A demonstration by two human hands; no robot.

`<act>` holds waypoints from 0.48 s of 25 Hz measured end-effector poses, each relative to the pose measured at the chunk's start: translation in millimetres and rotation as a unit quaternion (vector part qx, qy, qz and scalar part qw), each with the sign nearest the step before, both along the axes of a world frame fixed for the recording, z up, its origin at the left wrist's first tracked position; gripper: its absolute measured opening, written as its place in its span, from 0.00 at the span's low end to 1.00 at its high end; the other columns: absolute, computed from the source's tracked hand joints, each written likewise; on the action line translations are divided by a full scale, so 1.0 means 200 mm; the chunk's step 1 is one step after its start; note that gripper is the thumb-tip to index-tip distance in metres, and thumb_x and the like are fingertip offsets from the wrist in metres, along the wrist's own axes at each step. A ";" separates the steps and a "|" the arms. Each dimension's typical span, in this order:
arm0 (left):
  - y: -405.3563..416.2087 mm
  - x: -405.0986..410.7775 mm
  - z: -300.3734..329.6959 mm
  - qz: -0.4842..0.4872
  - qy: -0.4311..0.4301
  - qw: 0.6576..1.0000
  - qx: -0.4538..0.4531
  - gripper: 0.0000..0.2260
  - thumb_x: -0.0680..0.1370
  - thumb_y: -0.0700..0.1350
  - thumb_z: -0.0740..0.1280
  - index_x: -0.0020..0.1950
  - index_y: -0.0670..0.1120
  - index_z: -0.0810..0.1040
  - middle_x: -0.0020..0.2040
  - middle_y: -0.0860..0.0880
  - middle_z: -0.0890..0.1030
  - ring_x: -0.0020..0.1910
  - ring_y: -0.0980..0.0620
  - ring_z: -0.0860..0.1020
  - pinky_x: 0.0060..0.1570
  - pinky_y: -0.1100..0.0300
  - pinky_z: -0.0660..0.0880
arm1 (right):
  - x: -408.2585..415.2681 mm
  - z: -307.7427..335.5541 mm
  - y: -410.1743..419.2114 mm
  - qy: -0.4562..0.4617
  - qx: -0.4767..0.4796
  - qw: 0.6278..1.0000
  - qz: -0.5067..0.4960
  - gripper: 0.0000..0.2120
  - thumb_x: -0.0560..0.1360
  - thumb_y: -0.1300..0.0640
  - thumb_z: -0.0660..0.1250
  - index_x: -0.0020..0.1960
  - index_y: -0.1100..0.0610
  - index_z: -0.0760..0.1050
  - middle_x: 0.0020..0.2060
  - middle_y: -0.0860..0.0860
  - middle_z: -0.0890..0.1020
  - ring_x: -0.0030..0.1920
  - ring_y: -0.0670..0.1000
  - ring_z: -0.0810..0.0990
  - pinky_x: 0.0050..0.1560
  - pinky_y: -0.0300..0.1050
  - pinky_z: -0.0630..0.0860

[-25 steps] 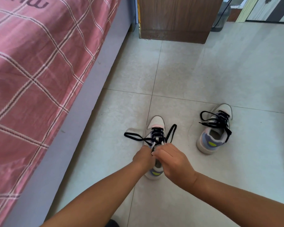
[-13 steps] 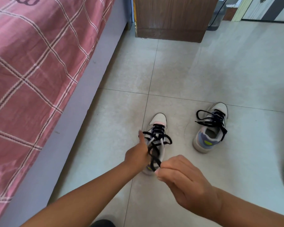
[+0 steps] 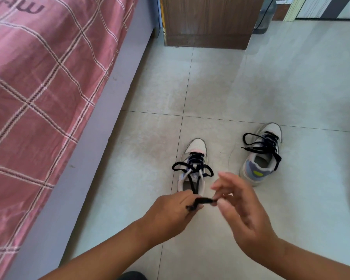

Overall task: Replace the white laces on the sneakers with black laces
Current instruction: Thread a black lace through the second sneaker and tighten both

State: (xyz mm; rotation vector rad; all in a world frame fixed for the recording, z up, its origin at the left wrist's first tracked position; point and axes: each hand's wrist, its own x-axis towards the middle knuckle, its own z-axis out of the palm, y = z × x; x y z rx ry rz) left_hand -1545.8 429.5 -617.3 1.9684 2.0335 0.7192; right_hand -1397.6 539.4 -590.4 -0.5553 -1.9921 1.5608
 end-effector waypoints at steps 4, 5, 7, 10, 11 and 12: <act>0.01 0.03 0.08 -0.143 0.060 0.986 0.067 0.04 0.75 0.41 0.63 0.46 0.45 0.78 0.35 0.51 0.73 0.32 0.53 0.67 0.26 0.61 0.64 | -0.10 -0.19 0.00 -0.221 -0.627 0.745 -0.054 0.27 0.80 0.42 0.50 0.57 0.66 0.73 0.45 0.60 0.82 0.43 0.56 0.81 0.36 0.45 0.80; -0.01 0.05 0.08 -0.177 0.034 0.981 0.071 0.05 0.74 0.39 0.64 0.48 0.44 0.78 0.36 0.49 0.74 0.32 0.52 0.68 0.28 0.60 0.66 | -0.13 -0.21 0.04 -0.237 -0.650 0.722 -0.015 0.29 0.80 0.42 0.50 0.55 0.67 0.74 0.43 0.60 0.83 0.41 0.55 0.82 0.35 0.43 0.79; -0.02 0.03 0.04 -0.119 -0.105 0.986 0.043 0.12 0.74 0.42 0.62 0.57 0.49 0.71 0.40 0.50 0.77 0.33 0.51 0.72 0.32 0.61 0.70 | -0.20 -0.21 0.12 -0.244 -0.630 0.737 0.010 0.22 0.80 0.45 0.54 0.47 0.63 0.75 0.34 0.55 0.81 0.31 0.50 0.80 0.30 0.39 0.77; -0.02 -0.08 -0.11 0.199 -0.285 0.937 -0.028 0.18 0.74 0.49 0.58 0.63 0.60 0.60 0.49 0.58 0.73 0.42 0.54 0.76 0.44 0.59 0.73 | -0.27 -0.18 0.16 -0.277 -0.589 0.759 0.031 0.12 0.81 0.53 0.58 0.45 0.59 0.73 0.26 0.48 0.72 0.22 0.43 0.67 0.23 0.33 0.67; 0.00 -0.11 -0.17 0.265 -0.272 0.921 -0.088 0.21 0.74 0.49 0.60 0.66 0.58 0.59 0.55 0.57 0.72 0.50 0.54 0.75 0.51 0.58 0.72 | -0.28 -0.16 0.16 -0.276 -0.587 0.760 0.036 0.11 0.81 0.54 0.57 0.47 0.60 0.72 0.26 0.48 0.69 0.21 0.43 0.63 0.21 0.33 0.64; 0.02 -0.12 -0.22 0.280 -0.236 0.915 -0.172 0.26 0.74 0.47 0.63 0.70 0.53 0.58 0.61 0.52 0.68 0.59 0.52 0.71 0.58 0.57 0.69 | -0.29 -0.15 0.14 -0.273 -0.586 0.762 0.038 0.11 0.82 0.54 0.56 0.49 0.60 0.72 0.26 0.48 0.68 0.21 0.43 0.61 0.21 0.33 0.61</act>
